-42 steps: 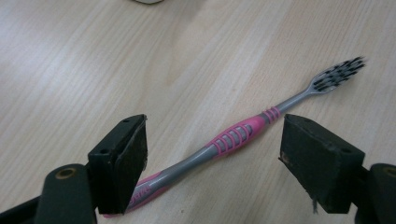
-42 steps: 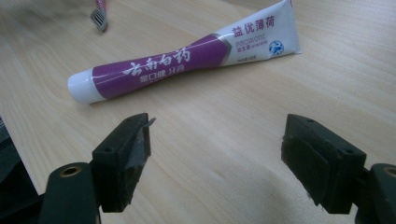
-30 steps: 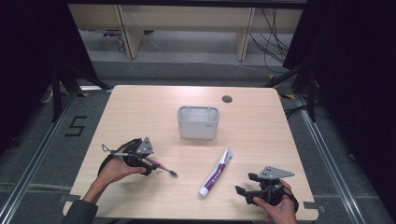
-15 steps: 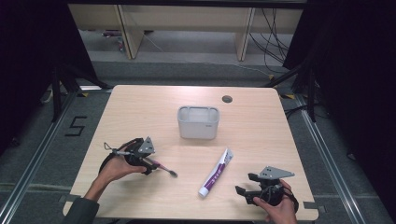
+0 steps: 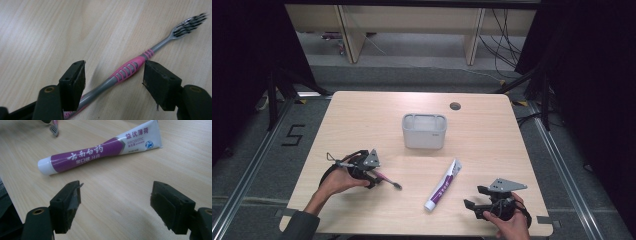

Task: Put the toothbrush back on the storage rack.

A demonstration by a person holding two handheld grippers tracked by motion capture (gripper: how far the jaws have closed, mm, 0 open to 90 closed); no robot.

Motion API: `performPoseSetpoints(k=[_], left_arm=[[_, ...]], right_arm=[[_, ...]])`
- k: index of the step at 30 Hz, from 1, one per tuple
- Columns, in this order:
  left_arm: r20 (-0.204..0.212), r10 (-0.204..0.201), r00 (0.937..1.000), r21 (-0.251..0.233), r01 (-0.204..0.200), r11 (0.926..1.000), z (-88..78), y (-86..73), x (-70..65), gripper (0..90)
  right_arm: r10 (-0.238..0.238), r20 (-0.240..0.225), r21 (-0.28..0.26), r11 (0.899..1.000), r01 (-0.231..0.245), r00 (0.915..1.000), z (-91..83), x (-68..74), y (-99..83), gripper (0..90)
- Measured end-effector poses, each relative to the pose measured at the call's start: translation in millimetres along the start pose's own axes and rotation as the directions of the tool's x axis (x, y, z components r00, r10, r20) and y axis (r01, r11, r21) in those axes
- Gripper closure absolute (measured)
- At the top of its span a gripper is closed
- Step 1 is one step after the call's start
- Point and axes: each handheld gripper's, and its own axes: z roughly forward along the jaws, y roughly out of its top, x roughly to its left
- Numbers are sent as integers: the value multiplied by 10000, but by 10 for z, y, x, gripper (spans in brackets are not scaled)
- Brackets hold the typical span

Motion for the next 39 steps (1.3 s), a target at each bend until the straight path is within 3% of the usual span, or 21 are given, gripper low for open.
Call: performPoseSetpoints(k=[11, 13, 16, 24, 27, 28, 39], left_arm=[[232, -47, 9997, 135, 44, 9999, 13, 13, -2, 394], [263, -37, 9996, 134, 34, 9999, 13, 14, -2, 403], [258, -91, 9996, 88, 88, 9999, 14, 10, 1, 415], [461, -176, 9988, 197, 167, 9997, 5, 8, 11, 467], [605, -283, 9978, 177, 272, 9995, 5, 9, 2, 502], [652, -299, 9974, 197, 286, 9994, 4, 10, 2, 513], [921, -620, 9938, 376, 588, 9976, -11, 17, -24, 637]], right_arm=[[70, -68, 78, 9999, -69, 10000, 7, -7, -2, 254], [267, -112, 129, 9996, -266, 9996, 11, 6, -5, 254], [8, -22, -1, 10000, -8, 10000, 13, -5, -5, 254], [142, -169, 63, 9999, -141, 9998, 7, 0, -4, 254], [19, -5, 50, 10000, -19, 10000, 6, -7, -3, 254], [208, -130, 98, 9997, -207, 9997, 16, 1, -4, 254], [82, -63, 66, 9999, -82, 9999, -4, -2, -3, 255]])
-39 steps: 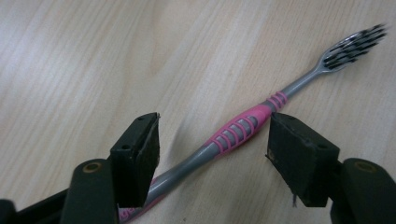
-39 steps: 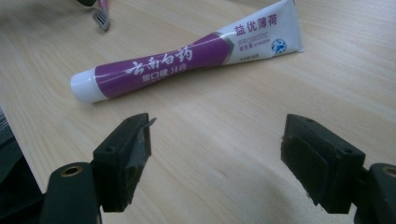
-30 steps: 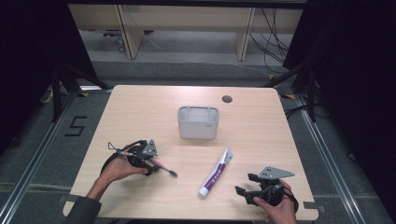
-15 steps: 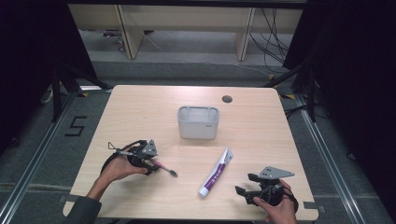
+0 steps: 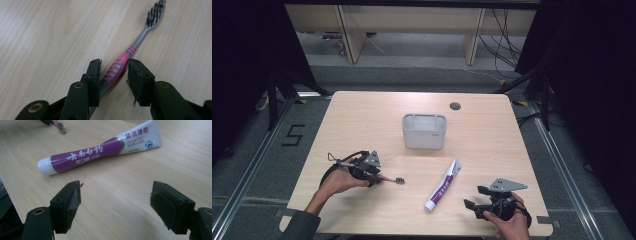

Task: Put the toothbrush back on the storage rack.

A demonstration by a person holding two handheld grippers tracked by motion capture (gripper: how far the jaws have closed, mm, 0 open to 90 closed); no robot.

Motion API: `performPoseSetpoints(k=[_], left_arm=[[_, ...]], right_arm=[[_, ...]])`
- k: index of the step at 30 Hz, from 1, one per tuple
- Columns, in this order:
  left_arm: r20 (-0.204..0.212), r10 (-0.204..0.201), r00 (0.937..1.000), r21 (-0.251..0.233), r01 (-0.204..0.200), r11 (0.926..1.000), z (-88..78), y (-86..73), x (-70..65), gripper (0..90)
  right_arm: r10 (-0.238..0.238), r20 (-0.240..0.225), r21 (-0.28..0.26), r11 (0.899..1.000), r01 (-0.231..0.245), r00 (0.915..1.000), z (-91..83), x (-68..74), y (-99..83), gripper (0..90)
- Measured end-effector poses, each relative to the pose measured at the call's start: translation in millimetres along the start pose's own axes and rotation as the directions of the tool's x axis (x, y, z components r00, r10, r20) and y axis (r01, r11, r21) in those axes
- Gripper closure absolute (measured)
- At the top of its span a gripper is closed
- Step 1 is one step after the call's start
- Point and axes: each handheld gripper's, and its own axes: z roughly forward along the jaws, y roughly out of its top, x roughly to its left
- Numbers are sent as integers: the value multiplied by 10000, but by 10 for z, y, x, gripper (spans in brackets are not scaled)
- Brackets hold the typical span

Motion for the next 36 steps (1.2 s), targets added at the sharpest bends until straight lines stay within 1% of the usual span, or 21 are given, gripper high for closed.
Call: performPoseSetpoints(k=[3, 5, 7, 8, 9, 10, 14, 15, 17, 18, 20, 21, 24, 25, 26, 27, 28, 29, 34, 35, 36], left_arm=[[78, -164, 9998, 84, 163, 9998, -2, 5, -14, 657], [127, -59, 9999, 258, 56, 9997, -12, 11, -6, 671], [190, -178, 9997, 312, 172, 9994, -13, 14, -15, 681], [200, -170, 9997, 369, 163, 9992, -15, 17, -14, 685], [215, -47, 9998, 461, 37, 9989, -18, 25, -3, 686], [236, -66, 9997, 511, 53, 9987, -18, 31, -2, 689], [319, -159, 9994, 848, 132, 9963, -16, 70, -2, 708], [349, -134, 9993, 1016, 98, 9948, -19, 85, 2, 712], [500, -512, 9974, 1367, 439, 9896, -22, 103, -20, 719], [526, -489, 9974, 1541, 403, 9872, -27, 115, -18, 721], [571, -530, 9970, 1756, 423, 9836, -26, 132, -17, 727], [604, -508, 9969, 1837, 389, 9822, -25, 139, -11, 730], [656, -397, 9971, 2157, 247, 9761, -25, 166, -1, 740], [645, -398, 9971, 2213, 246, 9749, -22, 174, -1, 743], [659, -295, 9974, 2315, 135, 9727, -21, 186, 7, 747], [718, -273, 9970, 2331, 99, 9724, -11, 193, 10, 751], [777, -269, 9966, 2471, 69, 9690, -15, 206, 17, 757], [764, -307, 9966, 2386, 116, 9711, -3, 208, 17, 766], [935, -342, 9950, 2636, 84, 9646, 2, 235, 32, 781], [951, -364, 9948, 2654, 99, 9641, 4, 238, 32, 783], [1007, -420, 9940, 2679, 136, 9633, 4, 240, 33, 783]], right_arm=[[37, -62, 27, 10000, -37, 10000, 4, 0, 1, 255], [10, -25, -27, 10000, -10, 10000, 0, 1, 1, 255], [-47, 79, -20, 10000, 47, 10000, 7, -6, 1, 255], [241, -80, 55, 9997, -241, 9997, 2, 14, -2, 255], [228, -57, 52, 9997, -227, 9997, 6, 13, -3, 254], [62, -31, 44, 10000, -62, 10000, 9, 0, 0, 255], [31, -42, 24, 10000, -31, 10000, 6, -1, 1, 255], [285, -106, 113, 9995, -284, 9995, 2, 15, -2, 255], [-7, 21, 7, 10000, 7, 10000, 0, -6, -2, 255], [173, -63, 34, 9998, -173, 9998, 1, 7, -4, 255], [192, -98, 29, 9998, -192, 9998, 0, 11, -2, 255], [43, -80, 19, 10000, -43, 10000, 4, 0, 0, 255], [15, -70, 13, 10000, -15, 10000, 8, -2, 0, 255], [20, -36, 38, 10000, -20, 10000, 5, -1, -1, 255], [278, -94, 122, 9995, -277, 9996, 1, 15, -4, 255], [194, -65, 37, 9998, -194, 9998, -1, 12, -3, 255], [247, -99, 48, 9997, -247, 9996, -3, 15, -2, 255], [247, -79, 48, 9997, -246, 9997, -1, 15, -2, 255], [225, -72, 28, 9997, -225, 9997, -2, 12, -1, 255], [-16, 34, -24, 10000, 16, 10000, -4, -5, 1, 255], [-5, 29, -38, 10000, 5, 10000, -6, -4, 0, 255]])
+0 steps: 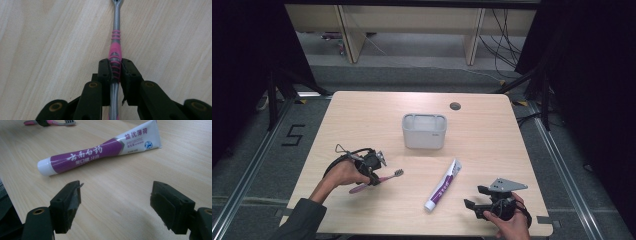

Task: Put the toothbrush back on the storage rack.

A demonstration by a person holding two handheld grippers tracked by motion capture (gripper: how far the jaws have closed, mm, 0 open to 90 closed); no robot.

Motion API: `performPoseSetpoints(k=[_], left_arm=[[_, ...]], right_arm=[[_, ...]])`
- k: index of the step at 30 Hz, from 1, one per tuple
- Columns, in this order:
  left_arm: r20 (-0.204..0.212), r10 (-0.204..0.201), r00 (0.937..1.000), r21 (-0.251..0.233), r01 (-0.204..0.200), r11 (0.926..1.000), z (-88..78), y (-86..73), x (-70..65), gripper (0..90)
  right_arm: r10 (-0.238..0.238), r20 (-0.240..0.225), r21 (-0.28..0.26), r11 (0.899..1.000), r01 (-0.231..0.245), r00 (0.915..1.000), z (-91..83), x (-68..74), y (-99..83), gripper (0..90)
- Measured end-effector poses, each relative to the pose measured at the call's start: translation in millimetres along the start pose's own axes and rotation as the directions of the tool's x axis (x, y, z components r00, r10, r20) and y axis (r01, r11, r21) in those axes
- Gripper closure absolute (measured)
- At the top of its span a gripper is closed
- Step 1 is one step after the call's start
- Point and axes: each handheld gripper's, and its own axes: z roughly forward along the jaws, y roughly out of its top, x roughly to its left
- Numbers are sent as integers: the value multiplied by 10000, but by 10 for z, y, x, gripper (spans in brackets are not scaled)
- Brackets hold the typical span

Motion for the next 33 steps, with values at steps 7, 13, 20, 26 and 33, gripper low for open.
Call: performPoseSetpoints(k=[7, 13, 20, 26, 33], left_arm=[[-60, -156, 9999, -237, 155, 9996, -47, -7, 3, 786], [-95, -319, 9994, -1193, 305, 9924, -193, -22, 1, 787], [7, -626, 9980, -2403, 609, 9688, -348, -38, 30, 787], [-257, -963, 9950, -3360, 822, 9383, -442, -35, 47, 786], [-199, -1444, 9893, -4538, 1198, 8830, -494, -23, 59, 786]], right_arm=[[50, 11, -24, 10000, -50, 10000, -8, 1, 5, 259], [-10, 28, -44, 10000, 10, 10000, -1, -3, 2, 259], [274, -61, 2, 9996, -274, 9996, 0, 13, -1, 259], [310, 2, -52, 9995, -310, 9995, 0, 9, -2, 259], [410, -128, -43, 9991, -411, 9991, 3, 9, -3, 259]])
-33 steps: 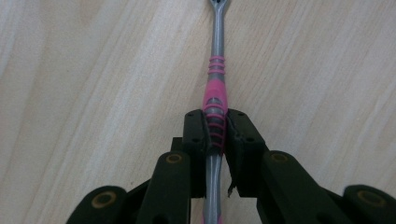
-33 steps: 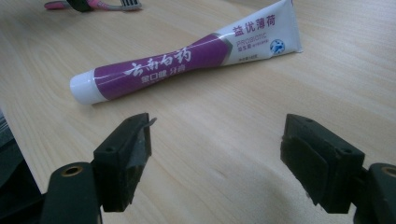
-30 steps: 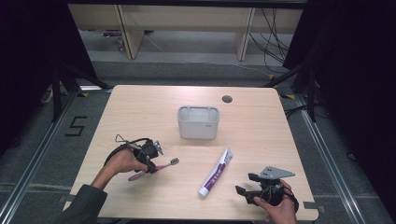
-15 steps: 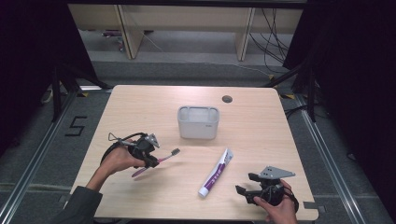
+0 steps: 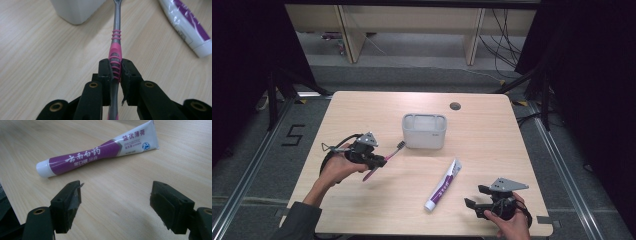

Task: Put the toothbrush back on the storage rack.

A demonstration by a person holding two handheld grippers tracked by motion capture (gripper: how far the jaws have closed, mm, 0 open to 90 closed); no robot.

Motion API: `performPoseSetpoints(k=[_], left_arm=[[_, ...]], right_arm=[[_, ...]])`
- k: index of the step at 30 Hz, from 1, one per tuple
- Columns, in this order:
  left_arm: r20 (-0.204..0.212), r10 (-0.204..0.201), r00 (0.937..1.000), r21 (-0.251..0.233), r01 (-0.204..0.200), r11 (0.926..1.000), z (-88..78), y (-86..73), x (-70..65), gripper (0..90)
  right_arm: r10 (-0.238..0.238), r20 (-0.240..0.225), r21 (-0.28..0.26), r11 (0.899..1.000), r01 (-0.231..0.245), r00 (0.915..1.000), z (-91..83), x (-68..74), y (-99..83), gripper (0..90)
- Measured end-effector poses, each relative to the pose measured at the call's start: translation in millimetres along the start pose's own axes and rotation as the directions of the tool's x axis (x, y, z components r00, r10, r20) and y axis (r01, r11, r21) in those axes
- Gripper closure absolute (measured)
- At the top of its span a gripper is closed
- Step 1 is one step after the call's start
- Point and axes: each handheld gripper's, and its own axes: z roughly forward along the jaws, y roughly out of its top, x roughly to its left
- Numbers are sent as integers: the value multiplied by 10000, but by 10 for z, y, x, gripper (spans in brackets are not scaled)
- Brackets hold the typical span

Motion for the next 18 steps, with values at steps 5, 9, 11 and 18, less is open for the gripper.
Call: performPoseSetpoints(k=[5, 9, 11, 18], left_arm=[[-159, -283, 9995, -562, 274, 9980, 22, -21, 52, 786], [-123, -422, 9990, -874, 410, 9953, 29, -36, 68, 786], [-194, -400, 9990, -1003, 379, 9942, 32, -36, 75, 786], [-537, -912, 9944, -1844, 799, 9796, 23, -30, 85, 786]], right_arm=[[-101, 85, -59, 9999, 102, 9999, 3, -7, -1, 259], [78, 8, 30, 10000, -78, 10000, 0, 0, 1, 259], [-16, 52, -31, 10000, 16, 10000, 4, -1, -3, 259], [51, 46, 16, 10000, -51, 10000, -2, 0, 0, 259]])
